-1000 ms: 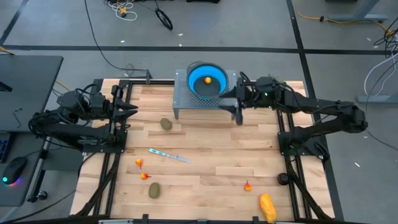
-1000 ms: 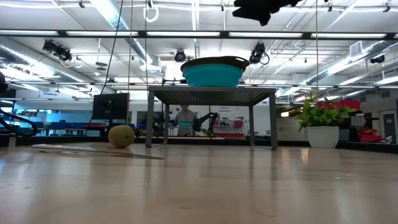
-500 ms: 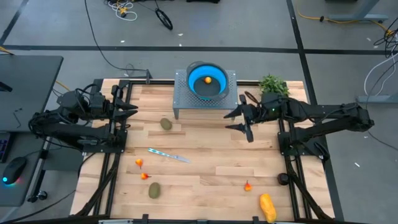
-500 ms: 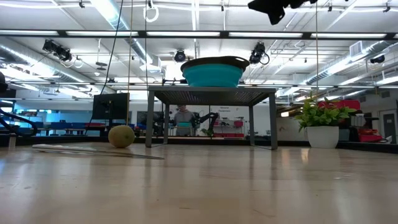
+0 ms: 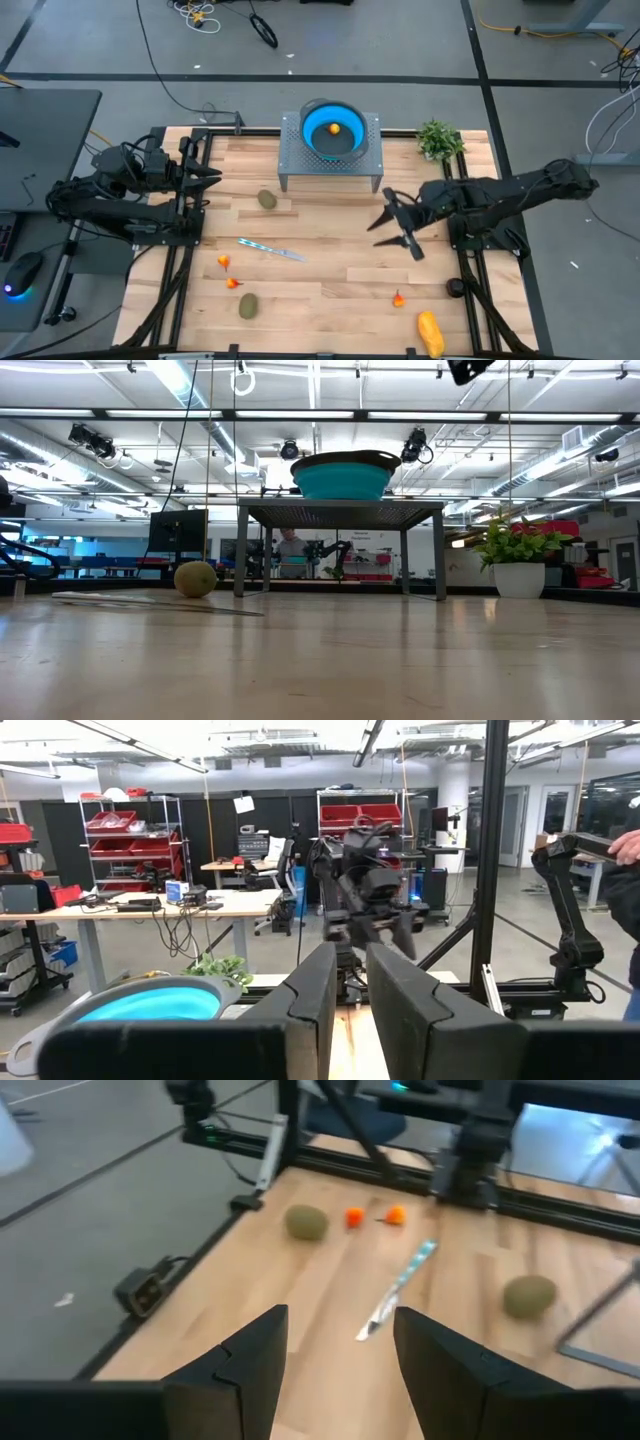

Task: Pick & Place Fruit
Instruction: Put the peach into the blue bin

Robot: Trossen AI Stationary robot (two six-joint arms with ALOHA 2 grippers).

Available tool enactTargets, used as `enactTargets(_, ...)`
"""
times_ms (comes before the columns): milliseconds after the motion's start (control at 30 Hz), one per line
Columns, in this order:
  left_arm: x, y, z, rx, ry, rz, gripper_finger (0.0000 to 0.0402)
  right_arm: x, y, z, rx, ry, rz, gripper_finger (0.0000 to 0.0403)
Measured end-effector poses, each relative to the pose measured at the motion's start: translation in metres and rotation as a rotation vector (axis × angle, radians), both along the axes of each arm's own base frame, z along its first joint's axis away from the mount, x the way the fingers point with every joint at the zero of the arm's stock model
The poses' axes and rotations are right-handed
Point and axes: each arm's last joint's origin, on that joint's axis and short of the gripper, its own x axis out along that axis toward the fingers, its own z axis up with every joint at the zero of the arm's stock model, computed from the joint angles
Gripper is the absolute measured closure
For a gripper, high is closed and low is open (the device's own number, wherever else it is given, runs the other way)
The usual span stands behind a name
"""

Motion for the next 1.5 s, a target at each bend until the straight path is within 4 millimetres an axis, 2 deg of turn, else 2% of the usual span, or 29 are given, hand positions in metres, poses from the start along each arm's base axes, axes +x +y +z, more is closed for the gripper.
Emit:
enactTargets(500, 0.0, 0.0, 0.0, 0.0, 0.0, 0.0, 0.0334, -0.02, 0.052, 0.001, 0.016, 0.002, 0.249, 0.0211)
enactTargets(867, 0.0, 0.0, 0.0, 0.0, 0.0, 0.0, 0.0334, -0.032, 0.071, 0.001, 0.015, 0.005, 0.352, 0.0211)
enactTargets(1233, 0.0, 0.0, 0.0, 0.0, 0.0, 0.0, 0.0334, -0.057, 0.102, 0.0, 0.012, 0.014, 0.533, 0.021)
enactTargets(1500, 0.0, 0.0, 0.0, 0.0, 0.0, 0.0, 0.0334, -0.066, 0.112, -0.007, -0.045, 0.045, 0.58, 0.021)
